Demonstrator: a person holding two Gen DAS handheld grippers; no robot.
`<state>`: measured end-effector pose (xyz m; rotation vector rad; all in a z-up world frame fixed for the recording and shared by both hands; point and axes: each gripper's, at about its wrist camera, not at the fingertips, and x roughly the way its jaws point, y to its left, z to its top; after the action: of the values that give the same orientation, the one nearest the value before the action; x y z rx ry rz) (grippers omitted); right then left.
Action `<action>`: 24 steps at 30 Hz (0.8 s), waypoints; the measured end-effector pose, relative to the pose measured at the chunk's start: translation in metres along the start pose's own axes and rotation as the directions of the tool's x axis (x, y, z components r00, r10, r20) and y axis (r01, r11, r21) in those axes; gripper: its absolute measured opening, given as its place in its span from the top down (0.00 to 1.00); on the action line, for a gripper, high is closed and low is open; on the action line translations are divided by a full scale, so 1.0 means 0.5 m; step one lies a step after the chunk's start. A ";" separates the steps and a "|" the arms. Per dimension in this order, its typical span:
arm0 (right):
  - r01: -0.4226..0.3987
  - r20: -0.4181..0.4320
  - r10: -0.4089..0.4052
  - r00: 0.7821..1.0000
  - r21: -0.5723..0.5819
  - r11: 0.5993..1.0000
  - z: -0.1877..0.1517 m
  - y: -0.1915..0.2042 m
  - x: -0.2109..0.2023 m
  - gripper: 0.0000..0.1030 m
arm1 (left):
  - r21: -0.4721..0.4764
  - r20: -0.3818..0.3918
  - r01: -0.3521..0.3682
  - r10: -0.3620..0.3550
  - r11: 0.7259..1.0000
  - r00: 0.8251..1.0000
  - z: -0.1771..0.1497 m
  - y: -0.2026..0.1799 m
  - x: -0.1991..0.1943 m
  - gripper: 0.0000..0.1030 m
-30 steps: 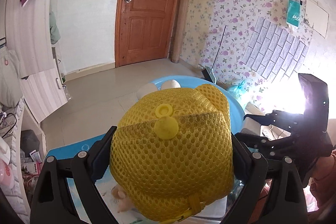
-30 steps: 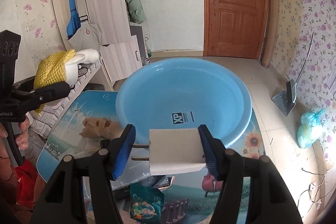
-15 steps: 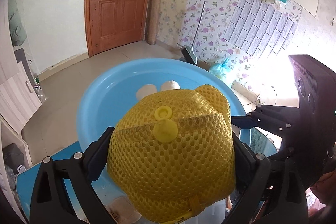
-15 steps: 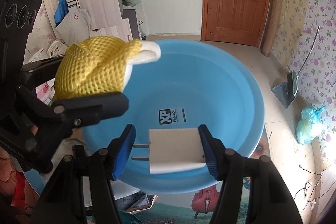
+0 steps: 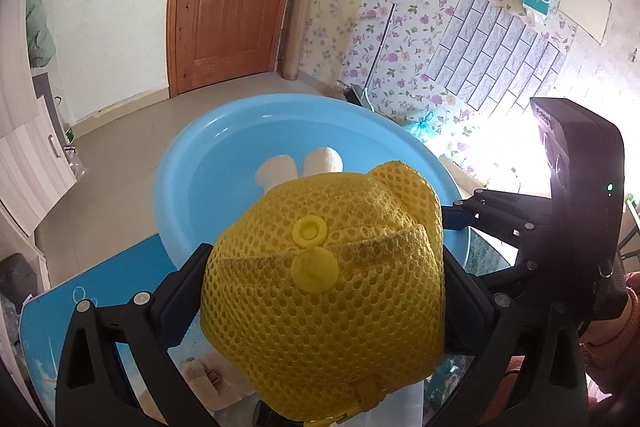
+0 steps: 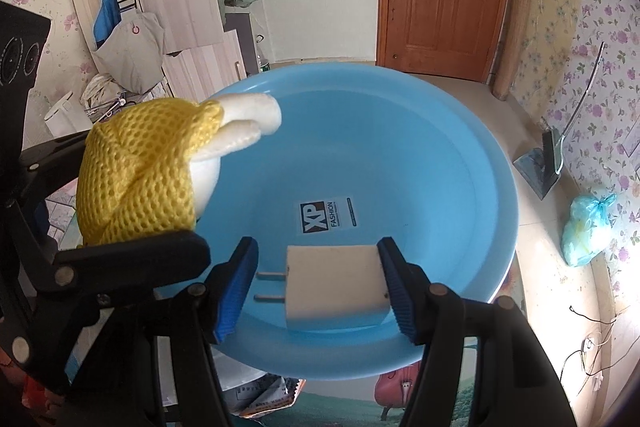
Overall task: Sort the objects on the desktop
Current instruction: 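Carry the yellow hat and white charger over the blue basin with both grippers, then open the right gripper to drop the white charger into the blue basin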
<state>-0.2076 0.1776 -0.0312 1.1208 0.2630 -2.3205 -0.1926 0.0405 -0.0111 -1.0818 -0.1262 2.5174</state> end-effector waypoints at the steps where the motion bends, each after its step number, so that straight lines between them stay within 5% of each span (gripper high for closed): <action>1: 0.000 0.000 0.000 1.000 -0.002 1.000 -0.001 0.002 -0.001 0.41 | -0.002 -0.002 0.005 -0.005 1.000 1.000 0.000 -0.001 0.001 0.00; 24: 0.031 0.037 -0.032 0.999 0.026 0.999 -0.021 -0.005 -0.049 0.41 | -0.024 -0.005 0.075 -0.075 0.997 0.997 0.001 -0.033 -0.005 0.00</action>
<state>-0.1894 0.1931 -0.0192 1.0922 0.2390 -2.3759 -0.1862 0.0547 -0.0052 -1.0736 -0.1922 2.4514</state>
